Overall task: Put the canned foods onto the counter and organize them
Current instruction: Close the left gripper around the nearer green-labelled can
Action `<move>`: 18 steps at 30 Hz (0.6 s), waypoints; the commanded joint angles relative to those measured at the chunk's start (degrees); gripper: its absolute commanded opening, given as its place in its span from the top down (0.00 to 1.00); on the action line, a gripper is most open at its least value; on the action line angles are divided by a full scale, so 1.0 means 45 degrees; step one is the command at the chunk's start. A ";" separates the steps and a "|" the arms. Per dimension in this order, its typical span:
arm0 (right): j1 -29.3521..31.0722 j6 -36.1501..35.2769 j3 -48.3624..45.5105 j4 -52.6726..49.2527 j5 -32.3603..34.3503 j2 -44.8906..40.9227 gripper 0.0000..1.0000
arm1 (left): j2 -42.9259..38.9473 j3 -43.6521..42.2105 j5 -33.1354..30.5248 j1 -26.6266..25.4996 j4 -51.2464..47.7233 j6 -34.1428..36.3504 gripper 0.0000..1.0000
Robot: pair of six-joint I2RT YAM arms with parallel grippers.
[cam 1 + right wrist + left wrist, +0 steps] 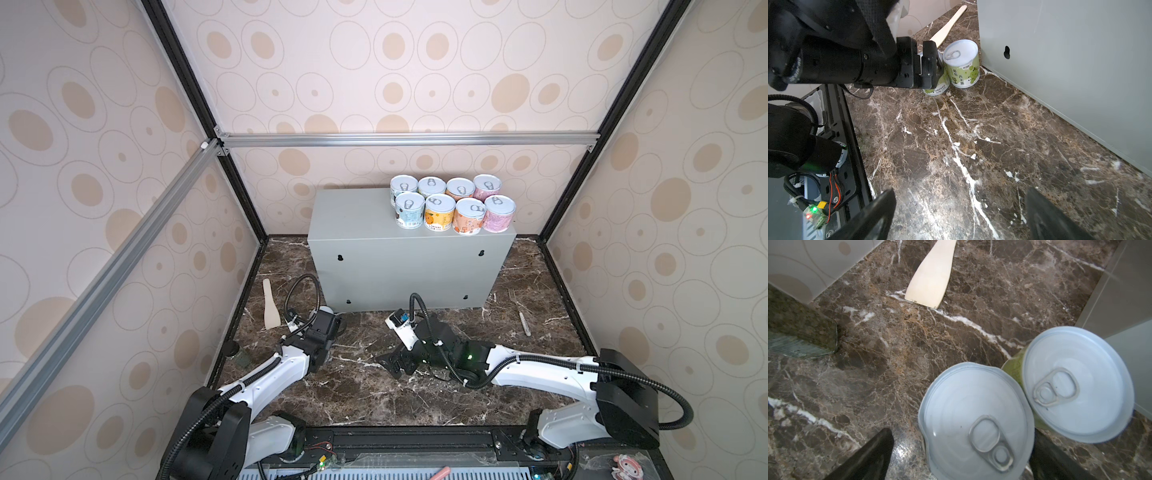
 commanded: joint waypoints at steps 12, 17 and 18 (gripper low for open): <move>-0.0148 -0.0288 -0.0336 0.0620 -0.0253 0.0428 0.01 | 0.0913 -0.0126 -0.1459 0.0784 -0.0600 -0.2415 0.01; -0.0281 -0.0274 -0.0365 0.0726 -0.0536 0.0570 0.01 | 0.1372 -0.0078 -0.1762 0.0801 -0.0312 -0.2366 0.01; -0.0322 -0.0274 -0.0349 0.0734 -0.0587 0.0578 0.01 | 0.1509 -0.0089 -0.1809 0.0803 -0.0174 -0.2329 0.01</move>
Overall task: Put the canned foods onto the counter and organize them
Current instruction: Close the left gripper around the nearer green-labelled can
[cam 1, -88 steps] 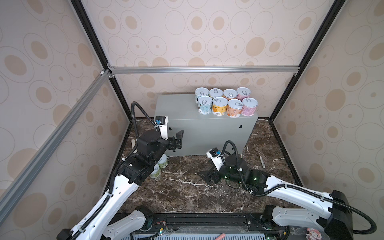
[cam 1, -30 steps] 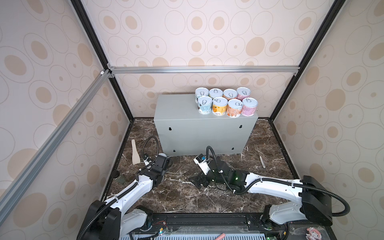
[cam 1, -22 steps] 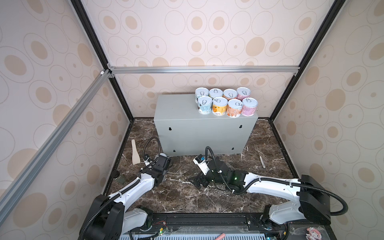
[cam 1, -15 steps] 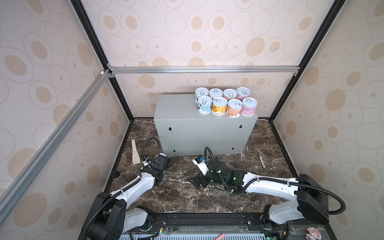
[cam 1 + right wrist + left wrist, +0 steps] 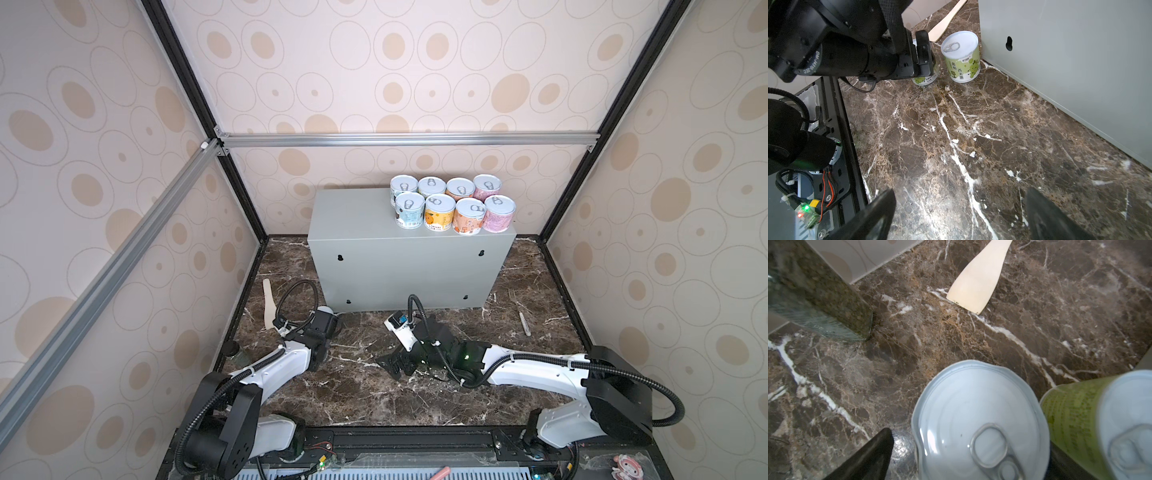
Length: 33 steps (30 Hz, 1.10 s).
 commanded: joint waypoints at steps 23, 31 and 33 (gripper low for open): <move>-0.0643 -0.0104 -0.0242 0.0418 -0.1007 0.0482 0.01 | 0.1980 0.0291 -0.1020 0.0494 0.0966 -0.0308 0.07; -0.0654 -0.0077 -0.0299 0.0342 -0.1085 0.0344 0.01 | 0.1410 -0.0071 -0.0866 0.0512 0.1483 0.0387 0.13; -0.0658 -0.0059 -0.0338 0.0360 -0.1085 0.0268 0.01 | 0.1035 -0.0285 -0.0725 0.0513 0.1731 0.0600 0.16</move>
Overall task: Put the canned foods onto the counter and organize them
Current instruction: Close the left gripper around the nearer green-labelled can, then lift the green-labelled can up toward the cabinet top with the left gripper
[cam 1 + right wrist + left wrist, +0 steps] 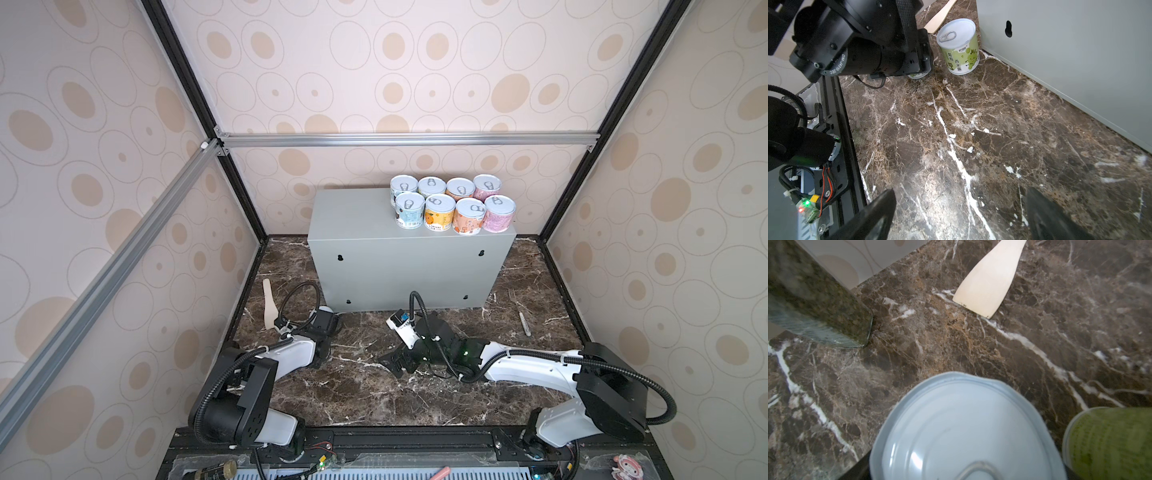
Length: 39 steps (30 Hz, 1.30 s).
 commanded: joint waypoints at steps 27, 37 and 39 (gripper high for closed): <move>-0.0053 0.0072 -0.0678 0.0053 -0.0066 -0.1316 0.01 | -0.5076 -0.0755 0.2114 0.0086 0.0999 0.3847 0.42; -0.0053 0.0053 -0.0742 -0.0265 -0.0123 -0.2170 0.01 | -0.6659 0.0298 0.3035 0.0086 -0.0154 0.5175 0.45; -0.0041 0.0106 -0.0707 -0.0408 -0.0125 -0.2355 0.01 | -0.7045 0.0533 0.3213 0.0086 -0.0417 0.5500 0.45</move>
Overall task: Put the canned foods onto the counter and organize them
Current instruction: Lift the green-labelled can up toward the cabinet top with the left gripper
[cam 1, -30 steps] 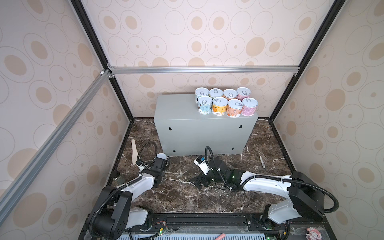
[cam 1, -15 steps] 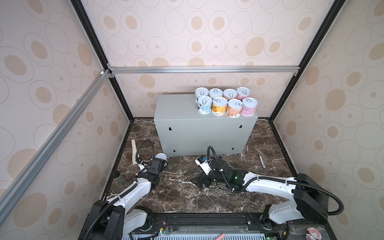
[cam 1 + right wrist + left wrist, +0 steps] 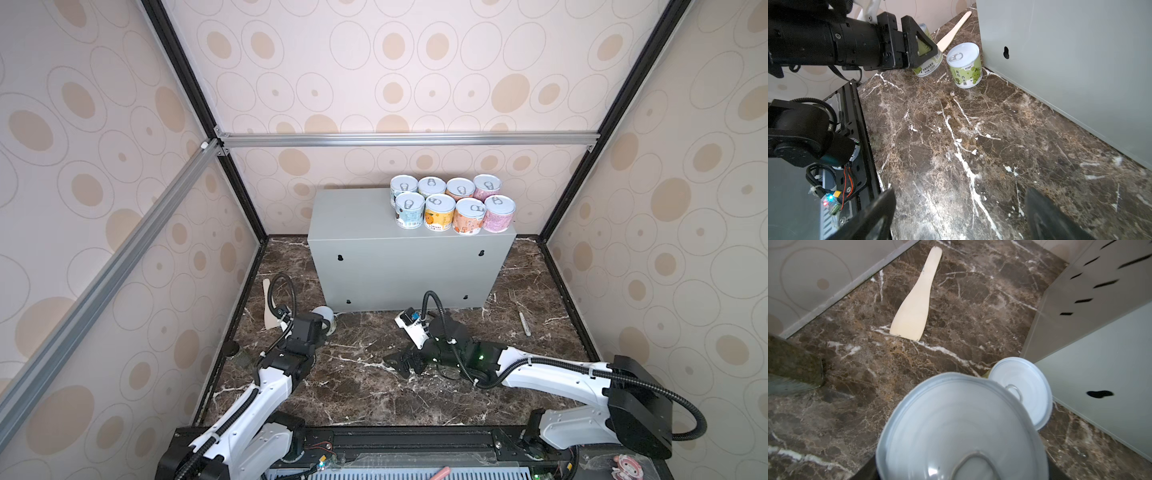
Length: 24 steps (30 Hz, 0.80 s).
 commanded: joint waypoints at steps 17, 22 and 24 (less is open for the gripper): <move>0.0009 0.0464 0.0054 -0.3775 0.1283 -0.3934 0.01 | -0.1837 0.4459 0.1316 0.0076 -0.2765 0.3906 0.46; -0.0007 0.0776 0.0340 -0.5406 0.2016 -0.5200 0.01 | -0.1808 0.6033 0.1938 0.0076 -0.3502 0.4776 0.47; -0.0006 0.0950 0.0621 -0.6239 0.2386 -0.5465 0.01 | -0.1609 0.6698 0.2210 0.0076 -0.3899 0.5048 0.47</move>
